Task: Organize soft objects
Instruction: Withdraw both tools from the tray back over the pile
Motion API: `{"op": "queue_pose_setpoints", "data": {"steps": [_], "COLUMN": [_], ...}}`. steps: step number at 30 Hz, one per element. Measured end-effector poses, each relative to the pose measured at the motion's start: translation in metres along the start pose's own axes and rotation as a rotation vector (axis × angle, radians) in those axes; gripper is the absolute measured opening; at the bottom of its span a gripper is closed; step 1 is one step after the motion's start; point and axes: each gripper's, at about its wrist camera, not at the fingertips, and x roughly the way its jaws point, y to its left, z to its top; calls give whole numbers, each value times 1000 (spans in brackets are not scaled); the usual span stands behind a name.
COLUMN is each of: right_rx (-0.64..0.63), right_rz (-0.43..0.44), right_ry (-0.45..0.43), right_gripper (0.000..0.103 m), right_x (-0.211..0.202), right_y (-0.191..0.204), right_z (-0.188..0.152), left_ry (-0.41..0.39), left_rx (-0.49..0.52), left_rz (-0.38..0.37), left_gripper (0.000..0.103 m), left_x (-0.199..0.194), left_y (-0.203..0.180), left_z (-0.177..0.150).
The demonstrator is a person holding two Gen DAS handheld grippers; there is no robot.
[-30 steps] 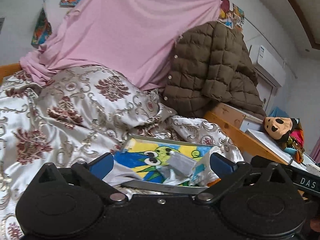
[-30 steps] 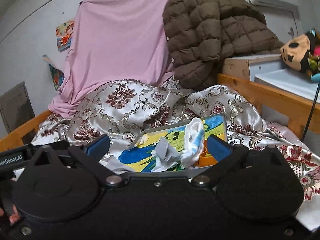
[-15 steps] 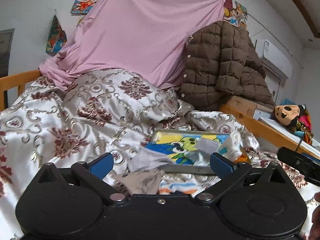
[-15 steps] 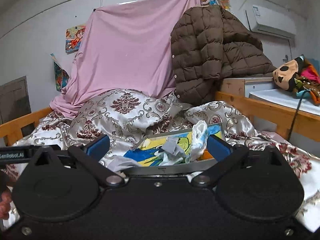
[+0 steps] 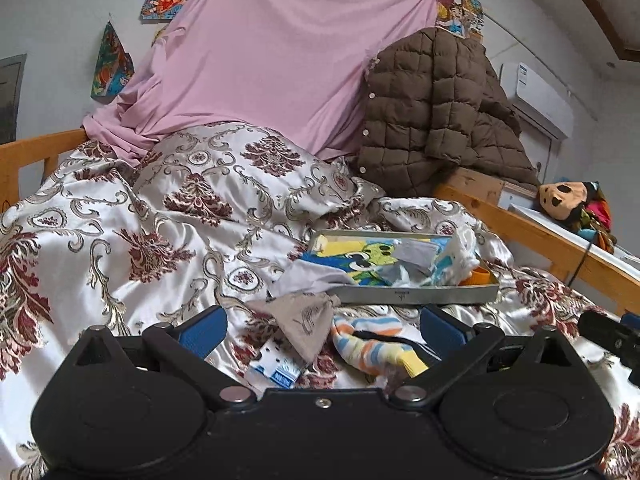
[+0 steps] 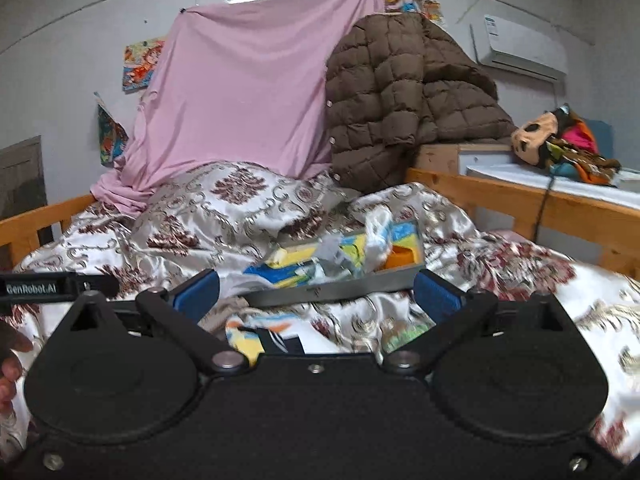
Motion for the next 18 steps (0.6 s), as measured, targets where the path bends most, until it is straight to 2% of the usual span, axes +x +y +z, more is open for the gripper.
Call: {"op": "queue_pose_setpoints", "data": {"steps": [4,9,14,18], "right_rx": [-12,-31,-48,-68], "right_rz": [-54,-111,-138,-146], "right_ry": [61,116,155,220], "right_gripper": [102,102,102,102], "right_x": [-4,-6,-3,10], "right_y": [-1,2,3,4], "right_z": [-10,-20,-27,-35], "left_ry": [30,89,149,220], "left_rx": [35,33,50,63], "left_rz": [-18,-43,-48,-47], "left_gripper": [102,102,102,102], "left_x": [-2,3,12,24], "left_y": [-3,-1,0,-3], "left_z": [-13,-26,-42,-51]}}
